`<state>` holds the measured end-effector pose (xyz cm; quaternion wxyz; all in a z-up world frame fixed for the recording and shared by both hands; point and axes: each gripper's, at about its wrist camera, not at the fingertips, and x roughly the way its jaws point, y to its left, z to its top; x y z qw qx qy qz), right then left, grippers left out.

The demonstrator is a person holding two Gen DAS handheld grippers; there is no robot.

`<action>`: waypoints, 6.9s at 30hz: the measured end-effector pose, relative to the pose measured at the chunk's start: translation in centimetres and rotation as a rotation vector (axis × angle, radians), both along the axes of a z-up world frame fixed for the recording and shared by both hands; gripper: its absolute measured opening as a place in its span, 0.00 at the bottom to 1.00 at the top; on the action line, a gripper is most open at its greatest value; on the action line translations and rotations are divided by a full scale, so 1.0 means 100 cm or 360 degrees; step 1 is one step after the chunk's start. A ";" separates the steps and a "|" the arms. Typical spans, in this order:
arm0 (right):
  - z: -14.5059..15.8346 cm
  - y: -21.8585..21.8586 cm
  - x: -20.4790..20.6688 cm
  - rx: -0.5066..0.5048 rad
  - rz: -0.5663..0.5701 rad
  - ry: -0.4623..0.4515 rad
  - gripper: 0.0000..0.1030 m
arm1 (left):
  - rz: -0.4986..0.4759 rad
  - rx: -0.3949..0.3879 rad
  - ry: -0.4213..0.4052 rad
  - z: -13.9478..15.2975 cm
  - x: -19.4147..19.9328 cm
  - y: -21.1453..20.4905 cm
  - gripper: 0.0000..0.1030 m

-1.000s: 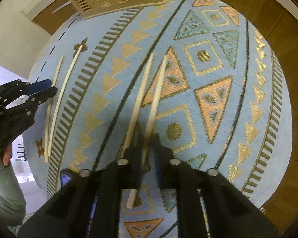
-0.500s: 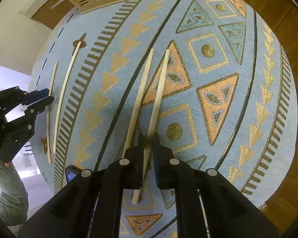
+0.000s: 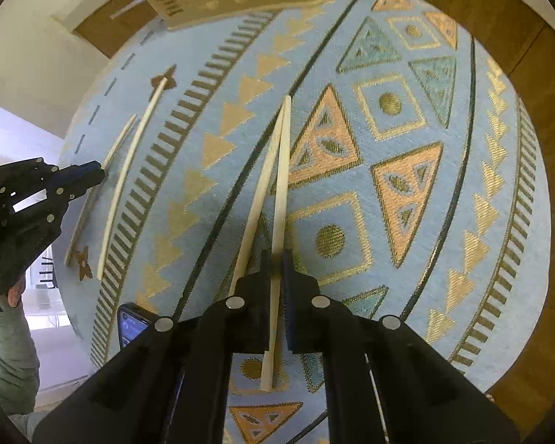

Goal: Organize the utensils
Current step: 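Lift both chopsticks and carry them over the holder, then open both tools to drop the chopsticks into the holder, then move both open tools back down to the last chopsticks, then grasp the last chopstick with the left tool while the right tool grasps another, then lift both chopsticks and carry them over the holder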

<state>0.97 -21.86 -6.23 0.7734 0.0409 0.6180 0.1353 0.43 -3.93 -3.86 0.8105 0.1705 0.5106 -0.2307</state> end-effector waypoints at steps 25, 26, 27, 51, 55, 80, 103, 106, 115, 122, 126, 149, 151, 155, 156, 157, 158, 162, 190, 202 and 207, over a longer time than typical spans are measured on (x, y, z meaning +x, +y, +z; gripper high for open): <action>0.124 -0.018 -0.027 0.0622 0.0084 -0.0857 0.04 | 0.0079 -0.0760 -0.0710 0.155 -0.012 0.018 0.04; 0.131 -0.018 -0.027 0.0633 0.0078 -0.0894 0.04 | 0.0099 -0.0796 -0.0748 0.163 -0.005 0.020 0.04; 0.140 -0.020 -0.024 0.0642 0.0065 -0.0947 0.04 | 0.0116 -0.0821 -0.0768 0.169 0.002 0.021 0.04; 0.166 -0.031 0.151 0.0301 -0.0344 -0.1523 0.04 | 0.0493 -0.1009 -0.1331 0.179 0.162 -0.041 0.04; 0.150 -0.029 0.160 0.0287 -0.0343 -0.1505 0.04 | 0.0514 -0.0986 -0.1319 0.160 0.168 -0.043 0.04; 0.093 -0.042 -0.009 0.0247 -0.0403 -0.0936 0.45 | 0.0330 -0.0937 -0.0695 0.119 0.026 0.034 0.64; -0.005 0.008 -0.043 0.0016 -0.0222 -0.0213 0.29 | 0.0276 -0.0307 0.0106 -0.015 0.000 0.003 0.39; -0.006 0.014 -0.043 -0.0058 -0.0204 -0.0233 0.26 | 0.0280 -0.0249 0.0090 -0.015 0.000 -0.004 0.37; -0.006 0.023 -0.048 -0.0193 -0.0193 -0.0272 0.12 | 0.0221 0.0004 -0.0034 -0.016 -0.007 -0.023 0.30; -0.005 0.019 -0.047 -0.0176 -0.0209 -0.0278 0.07 | 0.0198 0.0041 -0.0040 -0.014 -0.008 -0.028 0.23; -0.005 0.019 -0.049 -0.0163 -0.0216 -0.0287 0.06 | 0.0193 0.0033 -0.0038 -0.014 -0.008 -0.030 0.19; -0.001 0.009 -0.054 -0.0020 -0.0238 -0.0316 0.04 | 0.0304 -0.0195 -0.0080 -0.002 -0.009 -0.016 0.04; 0.000 0.008 -0.054 -0.0007 -0.0237 -0.0321 0.04 | 0.0303 -0.0206 -0.0102 0.001 -0.010 -0.016 0.04; 0.004 0.006 -0.054 0.0053 -0.0234 -0.0347 0.04 | 0.0309 -0.0239 -0.0131 0.009 -0.012 -0.015 0.04; 0.006 0.006 -0.055 0.0060 -0.0230 -0.0355 0.04 | 0.0311 -0.0246 -0.0140 0.010 -0.012 -0.015 0.04; 0.007 0.006 -0.055 0.0065 -0.0226 -0.0364 0.04 | 0.0312 -0.0257 -0.0150 0.012 -0.012 -0.014 0.04; 0.009 0.005 -0.055 0.0079 -0.0223 -0.0376 0.04 | 0.0310 -0.0265 -0.0155 0.014 -0.013 -0.015 0.04; 0.013 0.005 -0.054 0.0107 -0.0215 -0.0395 0.04 | 0.0311 -0.0293 -0.0180 0.020 -0.013 -0.014 0.04; 0.099 -0.024 -0.057 0.0724 -0.0100 -0.0867 0.05 | 0.0305 -0.0937 -0.0536 0.113 -0.021 0.023 0.04; 0.169 -0.028 0.015 0.0574 -0.0157 -0.1362 0.05 | 0.0318 -0.1283 -0.0905 0.188 0.043 -0.001 0.04; 0.179 -0.039 0.064 0.0531 -0.0260 -0.1497 0.05 | 0.0391 -0.1285 -0.0985 0.181 0.092 -0.025 0.04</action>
